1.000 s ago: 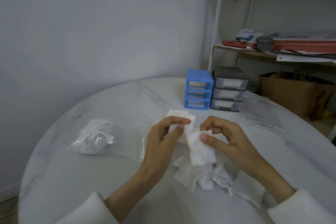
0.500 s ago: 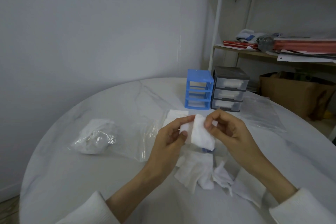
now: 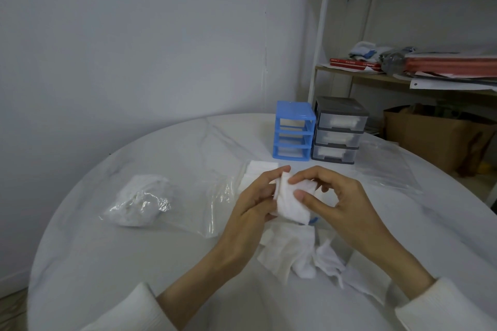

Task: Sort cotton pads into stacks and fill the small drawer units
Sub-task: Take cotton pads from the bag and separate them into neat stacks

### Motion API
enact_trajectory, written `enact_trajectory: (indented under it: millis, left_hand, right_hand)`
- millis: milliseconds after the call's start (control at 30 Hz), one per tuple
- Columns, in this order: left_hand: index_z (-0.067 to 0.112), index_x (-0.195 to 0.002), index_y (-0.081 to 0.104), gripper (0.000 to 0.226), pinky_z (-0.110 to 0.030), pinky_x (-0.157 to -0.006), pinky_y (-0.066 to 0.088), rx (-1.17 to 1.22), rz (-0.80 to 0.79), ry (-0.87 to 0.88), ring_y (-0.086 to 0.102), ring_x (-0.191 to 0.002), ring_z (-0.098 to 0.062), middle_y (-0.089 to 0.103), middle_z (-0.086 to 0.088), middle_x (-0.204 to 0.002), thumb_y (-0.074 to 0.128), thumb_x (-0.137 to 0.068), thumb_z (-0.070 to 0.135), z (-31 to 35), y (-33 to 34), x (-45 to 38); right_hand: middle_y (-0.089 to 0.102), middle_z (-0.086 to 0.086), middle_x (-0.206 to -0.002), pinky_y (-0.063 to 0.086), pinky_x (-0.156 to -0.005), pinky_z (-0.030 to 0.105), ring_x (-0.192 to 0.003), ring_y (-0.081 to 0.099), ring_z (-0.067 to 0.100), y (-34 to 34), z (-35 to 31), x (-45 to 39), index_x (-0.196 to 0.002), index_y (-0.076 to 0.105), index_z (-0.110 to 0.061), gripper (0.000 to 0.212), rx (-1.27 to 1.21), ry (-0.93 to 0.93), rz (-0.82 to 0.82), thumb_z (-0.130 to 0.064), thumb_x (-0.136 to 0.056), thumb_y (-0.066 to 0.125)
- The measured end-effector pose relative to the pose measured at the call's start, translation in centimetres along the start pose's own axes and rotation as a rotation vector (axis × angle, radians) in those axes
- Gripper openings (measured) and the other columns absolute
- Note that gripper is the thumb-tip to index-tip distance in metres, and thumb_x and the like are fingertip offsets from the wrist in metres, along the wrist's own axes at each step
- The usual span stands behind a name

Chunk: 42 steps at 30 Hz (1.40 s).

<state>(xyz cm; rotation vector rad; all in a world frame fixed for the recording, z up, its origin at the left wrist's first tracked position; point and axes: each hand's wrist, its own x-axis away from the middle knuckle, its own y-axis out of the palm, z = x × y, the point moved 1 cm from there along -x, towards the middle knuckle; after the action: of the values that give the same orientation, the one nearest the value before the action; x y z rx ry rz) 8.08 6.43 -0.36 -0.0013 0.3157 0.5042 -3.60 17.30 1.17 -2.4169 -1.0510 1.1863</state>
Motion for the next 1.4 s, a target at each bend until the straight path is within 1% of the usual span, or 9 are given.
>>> enact_trajectory:
  millis: [100, 267, 500, 733, 967, 1133, 1233, 1300, 1400]
  left_hand:
    - [0.031, -0.112, 0.062, 0.046, -0.023, -0.079, 0.053, 0.036, 0.001, -0.023, 0.064, -0.103, -0.009, 0.069, 0.013, -0.106, 0.034, -0.096, -0.002, -0.2, 0.0, 0.0]
    - [0.031, -0.11, 0.062, 0.026, -0.021, -0.078, 0.053, 0.055, -0.01, -0.002, 0.064, -0.102, -0.006, 0.07, 0.016, -0.104, 0.045, -0.09, 0.027, -0.1, 0.2, 0.1]
    - [0.018, -0.117, 0.058, 0.03, -0.023, -0.076, 0.053, 0.014, -0.011, 0.049, 0.067, -0.098, -0.014, 0.071, -0.001, -0.105, 0.051, -0.092, 0.003, -0.5, 0.0, -0.1]
    - [0.019, -0.114, 0.059, 0.031, -0.031, -0.085, 0.054, -0.04, 0.006, 0.079, 0.066, -0.101, -0.017, 0.07, -0.003, -0.107, 0.054, -0.091, 0.0, -0.8, -0.2, -0.4]
    - [0.019, -0.116, 0.058, 0.031, -0.028, -0.08, 0.054, -0.059, -0.001, 0.109, 0.068, -0.097, -0.019, 0.071, -0.004, -0.105, 0.055, -0.089, 0.002, -1.0, -0.2, -0.4]
    - [0.017, -0.118, 0.054, 0.035, -0.024, -0.072, 0.054, 0.017, 0.019, 0.134, 0.069, -0.091, -0.017, 0.071, -0.006, -0.101, 0.049, -0.092, -0.006, -0.5, -0.4, -0.4]
    - [0.018, -0.11, 0.043, 0.029, -0.022, -0.063, 0.053, 0.104, 0.02, 0.134, 0.068, -0.08, -0.013, 0.071, -0.004, -0.092, 0.045, -0.093, -0.006, -0.1, -0.4, -0.1]
    - [0.018, -0.102, 0.035, 0.027, -0.023, -0.06, 0.052, 0.121, 0.039, 0.145, 0.066, -0.075, -0.014, 0.07, -0.005, -0.091, 0.042, -0.093, -0.007, 0.0, -0.5, -0.1]
    - [0.015, -0.085, 0.04, 0.022, -0.027, -0.059, 0.047, 0.04, 0.092, 0.208, 0.057, -0.07, -0.016, 0.06, -0.001, -0.077, 0.048, -0.093, -0.004, 0.0, -0.7, -0.5]
  right_hand:
    - [0.062, -0.022, -0.098, 0.035, -0.073, 0.005, -0.084, 0.054, -0.002, 0.0, 0.0, 0.0, -0.091, 0.066, -0.03, 0.022, 0.013, -0.007, 0.002, -0.011, -0.081, 0.07]
    - [0.065, -0.02, -0.091, 0.037, -0.073, 0.003, -0.086, 0.055, -0.004, 0.0, -0.1, 0.1, -0.093, 0.069, -0.023, 0.015, 0.035, -0.062, 0.011, -0.018, -0.078, 0.07]
    - [0.064, -0.023, -0.09, 0.037, -0.071, 0.003, -0.084, 0.054, -0.004, 0.0, -0.1, 0.0, -0.094, 0.067, -0.029, 0.016, 0.048, -0.074, 0.022, -0.025, -0.079, 0.062]
    - [0.059, -0.036, -0.098, 0.039, -0.07, 0.007, -0.082, 0.053, -0.005, 0.2, -0.3, 0.0, -0.092, 0.061, -0.037, 0.018, 0.057, -0.074, 0.02, -0.025, -0.079, 0.061]
    - [0.064, -0.018, -0.092, 0.04, -0.072, 0.007, -0.086, 0.054, -0.002, 0.1, 0.3, 0.0, -0.082, 0.053, -0.02, 0.023, 0.077, -0.041, 0.088, -0.01, -0.078, 0.072]
    - [0.057, -0.02, -0.112, 0.039, -0.083, 0.003, -0.104, 0.049, -0.009, 0.1, 0.3, -0.1, -0.083, 0.053, -0.023, 0.016, 0.039, 0.007, 0.05, -0.019, -0.081, 0.069]
    - [0.056, -0.027, -0.115, 0.043, -0.086, 0.006, -0.104, 0.054, -0.006, 0.3, -0.1, 0.1, -0.09, 0.049, -0.028, 0.027, -0.074, 0.114, -0.034, -0.032, -0.074, 0.071]
    - [0.059, -0.029, -0.103, 0.048, -0.082, 0.011, -0.095, 0.06, -0.002, 0.4, -0.2, 0.1, -0.092, 0.048, -0.027, 0.03, -0.166, 0.149, -0.07, -0.024, -0.075, 0.073]
    - [0.059, -0.023, -0.088, 0.05, -0.075, 0.016, -0.077, 0.061, 0.004, 0.4, -0.4, 0.1, -0.088, 0.051, -0.022, 0.025, -0.258, 0.14, -0.083, -0.007, -0.08, 0.069]
